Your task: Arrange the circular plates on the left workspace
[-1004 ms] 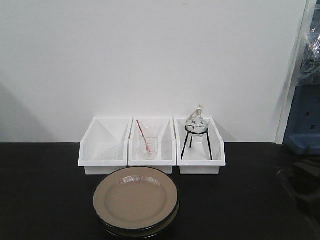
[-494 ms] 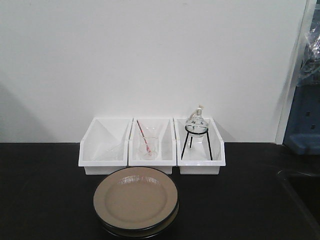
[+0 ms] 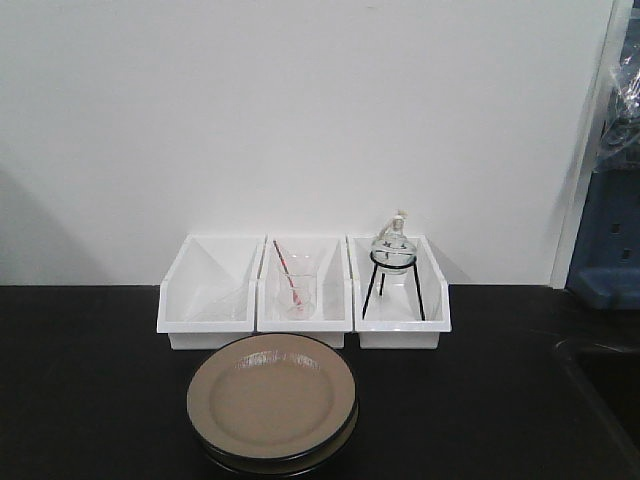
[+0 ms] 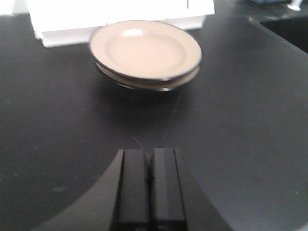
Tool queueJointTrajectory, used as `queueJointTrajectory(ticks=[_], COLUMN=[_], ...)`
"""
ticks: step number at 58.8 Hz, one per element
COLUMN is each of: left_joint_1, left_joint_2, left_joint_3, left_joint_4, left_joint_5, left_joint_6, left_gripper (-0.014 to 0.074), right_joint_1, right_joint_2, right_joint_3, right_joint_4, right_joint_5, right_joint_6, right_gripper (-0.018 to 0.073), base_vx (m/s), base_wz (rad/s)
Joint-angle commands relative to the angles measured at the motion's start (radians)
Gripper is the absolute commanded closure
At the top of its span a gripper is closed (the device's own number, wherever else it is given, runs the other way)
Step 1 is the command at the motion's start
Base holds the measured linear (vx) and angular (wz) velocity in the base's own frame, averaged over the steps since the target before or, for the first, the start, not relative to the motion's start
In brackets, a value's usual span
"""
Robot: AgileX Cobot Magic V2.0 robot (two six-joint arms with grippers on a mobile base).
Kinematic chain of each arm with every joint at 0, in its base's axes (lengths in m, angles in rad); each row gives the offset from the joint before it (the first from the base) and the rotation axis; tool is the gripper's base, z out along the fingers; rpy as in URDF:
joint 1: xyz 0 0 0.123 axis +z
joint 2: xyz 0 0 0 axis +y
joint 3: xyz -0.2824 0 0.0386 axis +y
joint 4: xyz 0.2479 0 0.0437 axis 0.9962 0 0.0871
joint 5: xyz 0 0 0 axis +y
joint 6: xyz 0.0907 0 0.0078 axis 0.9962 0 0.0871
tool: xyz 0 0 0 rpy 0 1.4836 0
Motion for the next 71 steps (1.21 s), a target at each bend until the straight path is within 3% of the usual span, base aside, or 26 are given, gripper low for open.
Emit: queueJointTrajectory(ticks=[1,16,28,34,40,46,50,56,62,65,71], left_joint_1=[-0.001,-0.008,-0.025,-0.025,-0.024,-0.024,-0.024,-0.024,-0.024,-0.024,-0.024], left_joint_2=[0.007,-0.002,-0.129,-0.225,-0.320,-0.394,-0.430,-0.426,-0.426,-0.426,-0.426], left_joint_3=[-0.028,-0.028,0.018,0.050,0.093,0.161,0.223,0.319,0.417,0.406,0.408], left_joint_4=[-0.048,-0.047,-0.020,0.114,0.359,0.604,0.707,0.748,0.742,0.748,0.746], left_joint_5=[-0.008,-0.018,-0.425,-0.484,-0.483,-0.505,-0.542,-0.629,-0.739,-0.688,-0.699], left_joint_6=[0.000,0.004,-0.001,-0.027,-0.185,-0.448,-0.609,-0.754,-0.821,-0.831,-0.830], left_gripper=[0.0597,0.0596,0.0596,0.0596,0.0596,0.0596,0.0596,0.0596,0.0596,0.0596,0.0596], right_joint_1=[-0.004,-0.004,-0.004,-0.004,-0.004,-0.004,-0.004,-0.004,-0.004,-0.004,-0.004], right_joint_2=[0.014,0.014,0.014,0.014,0.014,0.014,0.014,0.014,0.014,0.014,0.014], right_joint_3=[-0.029,-0.029,-0.029,-0.029,-0.029,-0.029,-0.029,-0.029,-0.029,-0.029,-0.029], right_joint_4=[0.007,0.007,0.007,0.007,0.007,0.007,0.007,0.007,0.007,0.007,0.007], right_joint_5=[-0.059,-0.059,-0.059,-0.059,-0.059,-0.059,-0.059,-0.059,-0.059,-0.059,-0.059], right_joint_6=[-0.003,-0.003,-0.003,-0.003,-0.003,-0.003,-0.003,-0.003,-0.003,-0.003,-0.003], right_gripper=[0.0557,0.0557,0.0557,0.0557,0.0557,0.0557,0.0557,0.0557,0.0557,0.0557,0.0557], base_vx=[0.00,0.00,0.00,0.00,0.00,0.00,0.00,0.00,0.00,0.00,0.00], base_wz=[0.00,0.00,0.00,0.00,0.00,0.00,0.00,0.00,0.00,0.00,0.00])
